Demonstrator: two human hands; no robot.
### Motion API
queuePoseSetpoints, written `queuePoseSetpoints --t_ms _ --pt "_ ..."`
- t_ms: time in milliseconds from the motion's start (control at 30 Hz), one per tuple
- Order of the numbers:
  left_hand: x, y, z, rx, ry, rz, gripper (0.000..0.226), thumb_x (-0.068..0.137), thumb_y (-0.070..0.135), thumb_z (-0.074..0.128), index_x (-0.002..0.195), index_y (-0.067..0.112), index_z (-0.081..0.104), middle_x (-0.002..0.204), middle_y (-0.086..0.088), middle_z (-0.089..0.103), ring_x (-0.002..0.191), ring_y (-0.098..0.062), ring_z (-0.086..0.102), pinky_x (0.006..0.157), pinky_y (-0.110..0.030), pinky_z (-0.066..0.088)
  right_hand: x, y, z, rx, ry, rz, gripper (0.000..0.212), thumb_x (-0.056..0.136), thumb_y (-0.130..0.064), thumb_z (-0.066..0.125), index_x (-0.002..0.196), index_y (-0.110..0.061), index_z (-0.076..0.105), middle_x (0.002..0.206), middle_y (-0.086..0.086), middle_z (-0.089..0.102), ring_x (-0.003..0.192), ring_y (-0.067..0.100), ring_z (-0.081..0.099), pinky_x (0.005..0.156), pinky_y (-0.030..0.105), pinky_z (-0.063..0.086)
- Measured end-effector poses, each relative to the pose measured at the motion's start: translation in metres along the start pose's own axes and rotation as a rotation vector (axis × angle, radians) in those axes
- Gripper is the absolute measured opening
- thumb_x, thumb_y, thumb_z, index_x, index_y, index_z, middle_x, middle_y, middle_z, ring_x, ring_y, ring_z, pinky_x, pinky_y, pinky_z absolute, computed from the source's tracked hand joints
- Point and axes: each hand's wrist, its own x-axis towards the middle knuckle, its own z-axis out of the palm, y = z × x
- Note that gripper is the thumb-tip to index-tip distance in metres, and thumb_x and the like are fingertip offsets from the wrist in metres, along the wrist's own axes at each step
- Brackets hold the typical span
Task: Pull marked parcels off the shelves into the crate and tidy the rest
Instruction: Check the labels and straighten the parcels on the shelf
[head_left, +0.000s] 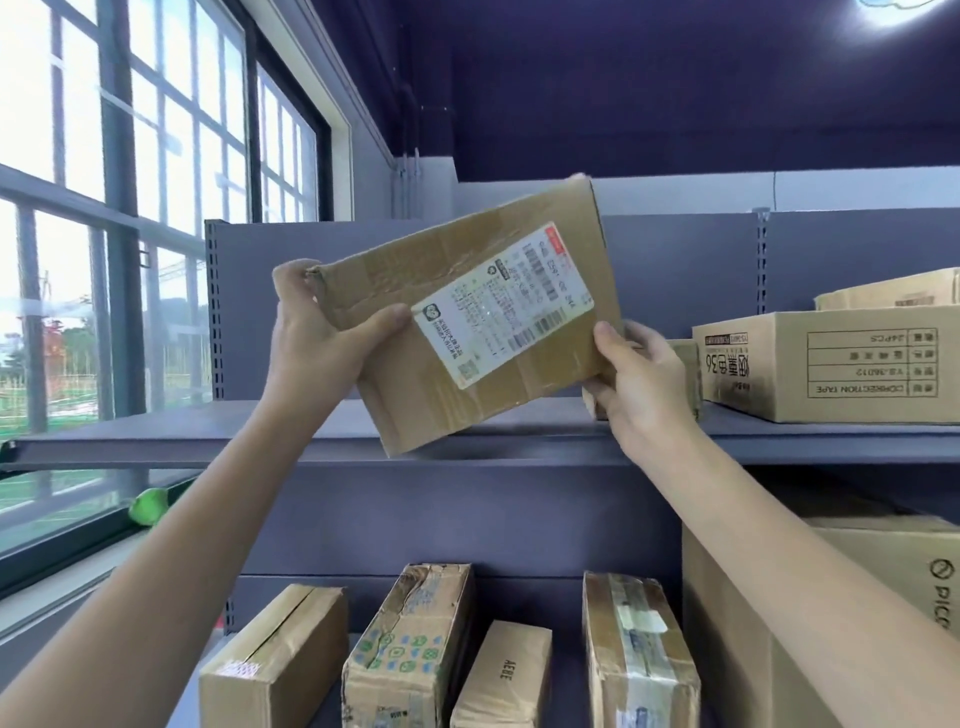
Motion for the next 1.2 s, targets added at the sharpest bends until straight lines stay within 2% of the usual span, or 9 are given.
queuePoseSetpoints --t_ms 233,433,633,700,800,967,1033,1100,1200 --pt "-0.005 0.004 -0.002 0.175 -0.03 0.083 0.032 0.074 0.032 0.075 0.095 0.018 0.055 0.082 0.013 0.056 0.081 -0.012 0.055 0.067 -0.025 0.042 0.01 -0.027 0.024 0.168 -0.11 -0.206 0.047 0.083 0.01 0.057 0.126 0.0 0.043 0.118 0.016 0.057 0.108 0.024 0.059 0.091 0.032 0.051" --pt "-0.014 -0.002 0.005 0.119 -0.081 0.014 0.036 0.075 0.024 0.076 0.101 0.026 0.051 0.096 0.009 0.065 0.095 -0.013 0.062 0.078 -0.025 0.048 0.011 -0.03 0.046 -0.277 -0.366 -0.409 0.049 0.085 0.007 0.055 0.132 -0.006 0.048 0.121 0.005 0.062 0.112 0.011 0.059 0.094 0.024 0.048" --pt "-0.025 -0.013 0.006 0.13 -0.069 -0.006 0.034 0.079 0.016 0.072 0.101 0.021 0.047 0.096 0.009 0.059 0.088 -0.007 0.056 0.06 0.004 0.038 0.006 0.003 0.046 -0.663 -0.458 -0.338 0.091 0.079 -0.006 0.069 0.148 -0.026 0.012 0.137 -0.007 0.049 0.124 0.006 0.047 0.108 0.036 0.038" --pt "-0.026 -0.013 0.008 0.148 -0.067 -0.006 0.033 0.08 0.015 0.071 0.101 0.021 0.046 0.099 0.007 0.058 0.09 -0.008 0.054 0.059 0.005 0.036 -0.001 0.017 0.042 -0.662 -0.45 -0.28 0.101 0.076 -0.008 0.074 0.148 -0.026 0.006 0.141 -0.011 0.043 0.125 -0.006 0.04 0.113 0.026 0.027" --pt "-0.024 -0.013 0.011 0.161 -0.066 -0.013 0.034 0.081 0.016 0.07 0.106 0.018 0.048 0.1 0.008 0.057 0.092 -0.008 0.053 0.061 0.001 0.038 -0.016 0.032 0.036 -0.673 -0.364 -0.242 0.1 0.072 -0.011 0.077 0.147 -0.02 0.012 0.13 -0.017 0.042 0.109 -0.031 0.031 0.092 -0.006 0.016" --pt "-0.024 -0.012 0.011 0.163 -0.081 -0.052 0.045 0.08 0.019 0.07 0.117 0.015 0.044 0.101 0.007 0.055 0.096 -0.01 0.053 0.073 -0.016 0.036 -0.02 0.05 0.032 -0.742 -0.292 -0.21 0.095 0.066 -0.022 0.082 0.139 -0.024 0.022 0.127 -0.01 0.049 0.117 0.007 0.045 0.095 0.02 0.033" --pt "-0.021 -0.008 0.01 0.157 -0.107 -0.058 0.061 0.079 0.02 0.071 0.128 0.017 0.034 0.103 0.004 0.054 0.098 -0.015 0.054 0.079 -0.024 0.039 -0.019 0.048 0.032 -0.731 -0.262 -0.252 0.086 0.066 -0.017 0.082 0.135 -0.023 0.03 0.12 -0.012 0.051 0.121 -0.001 0.041 0.101 0.017 0.032" --pt "-0.015 -0.001 0.01 0.167 -0.134 -0.048 0.079 0.079 0.02 0.071 0.139 0.02 0.02 0.101 0.006 0.052 0.096 -0.015 0.053 0.082 -0.027 0.04 -0.02 0.045 0.032 -0.747 -0.24 -0.326 0.074 0.071 -0.008 0.077 0.132 -0.019 0.036 0.101 -0.026 0.04 0.1 -0.03 0.03 0.087 -0.008 0.021" --pt "-0.005 0.008 0.009 0.121 -0.145 -0.054 0.083 0.082 0.019 0.069 0.142 0.026 0.013 0.089 0.017 0.049 0.083 -0.005 0.054 0.077 -0.027 0.045 -0.019 0.041 0.033 -0.758 -0.201 -0.391 0.071 0.075 -0.002 0.071 0.135 -0.018 0.037 0.102 -0.026 0.039 0.101 -0.01 0.038 0.096 0.003 0.028"
